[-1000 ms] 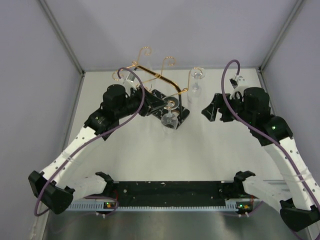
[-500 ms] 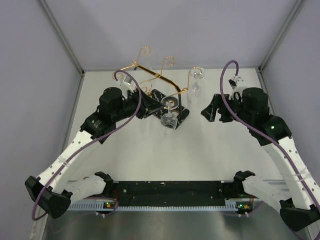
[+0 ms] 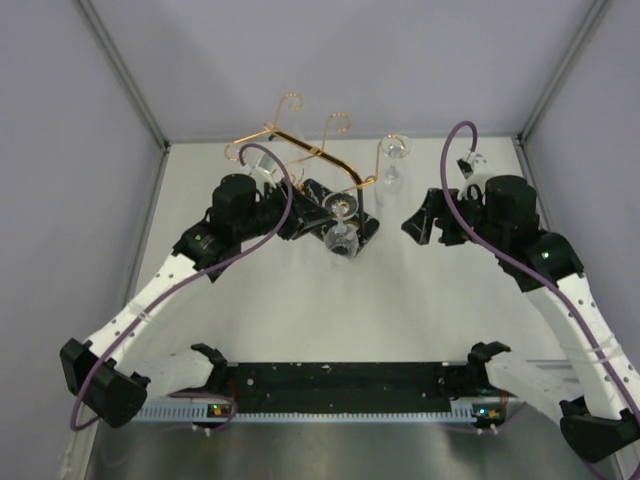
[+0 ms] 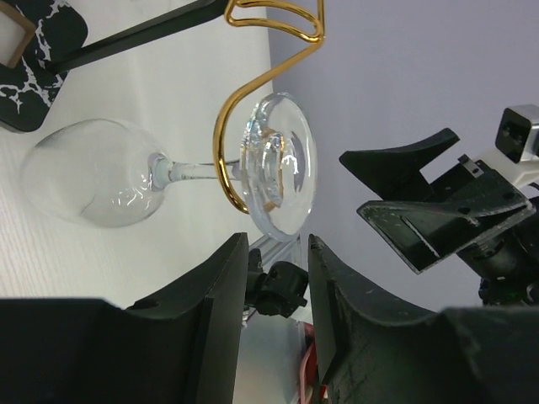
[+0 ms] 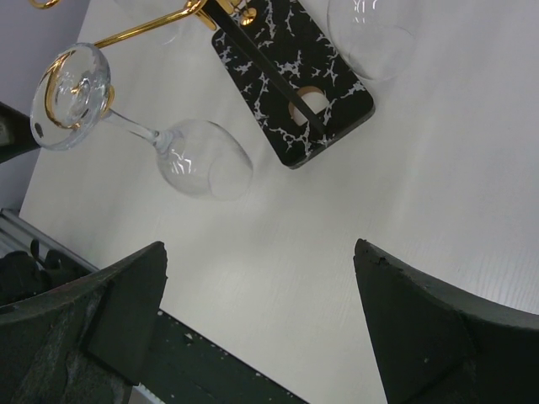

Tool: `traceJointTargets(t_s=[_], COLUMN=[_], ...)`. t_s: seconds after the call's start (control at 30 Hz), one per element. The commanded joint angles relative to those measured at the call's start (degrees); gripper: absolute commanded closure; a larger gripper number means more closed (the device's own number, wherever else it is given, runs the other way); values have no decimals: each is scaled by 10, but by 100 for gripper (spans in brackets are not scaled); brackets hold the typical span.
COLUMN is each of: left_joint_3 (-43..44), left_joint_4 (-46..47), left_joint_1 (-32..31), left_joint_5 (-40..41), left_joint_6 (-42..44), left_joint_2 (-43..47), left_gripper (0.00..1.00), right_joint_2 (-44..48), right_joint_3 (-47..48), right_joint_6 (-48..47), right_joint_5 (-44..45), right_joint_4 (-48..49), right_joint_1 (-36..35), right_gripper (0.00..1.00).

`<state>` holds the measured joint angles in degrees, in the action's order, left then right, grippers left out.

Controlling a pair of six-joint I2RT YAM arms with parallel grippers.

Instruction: Take the wine glass off the wine glass rack

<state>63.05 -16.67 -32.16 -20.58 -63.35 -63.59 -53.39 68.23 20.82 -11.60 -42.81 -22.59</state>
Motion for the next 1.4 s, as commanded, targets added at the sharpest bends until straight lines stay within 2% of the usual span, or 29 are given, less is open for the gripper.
traceJointTargets(t_s=[0.0, 0.97, 1.3, 1.37], left_joint_3=[21, 38, 45, 47], left_joint_4=[31, 62, 59, 57], left_joint_1=[5, 26, 25, 25], left_joint_5=[-13, -44, -46, -48], left_joint_6=[9, -2, 1, 3], left_joint_2=[-18, -55, -65, -65], left_gripper=[60, 63, 79, 86], right_joint_2=[6, 4, 4, 4], right_joint_3=[2, -8, -12, -12], right_joint_6=[0, 1, 2, 3], right_joint_5=[1, 6, 4, 5], right_joint_4=[20, 26, 29, 30], right_joint_1=[2, 2, 2, 1], right_gripper=[9, 9, 9, 9])
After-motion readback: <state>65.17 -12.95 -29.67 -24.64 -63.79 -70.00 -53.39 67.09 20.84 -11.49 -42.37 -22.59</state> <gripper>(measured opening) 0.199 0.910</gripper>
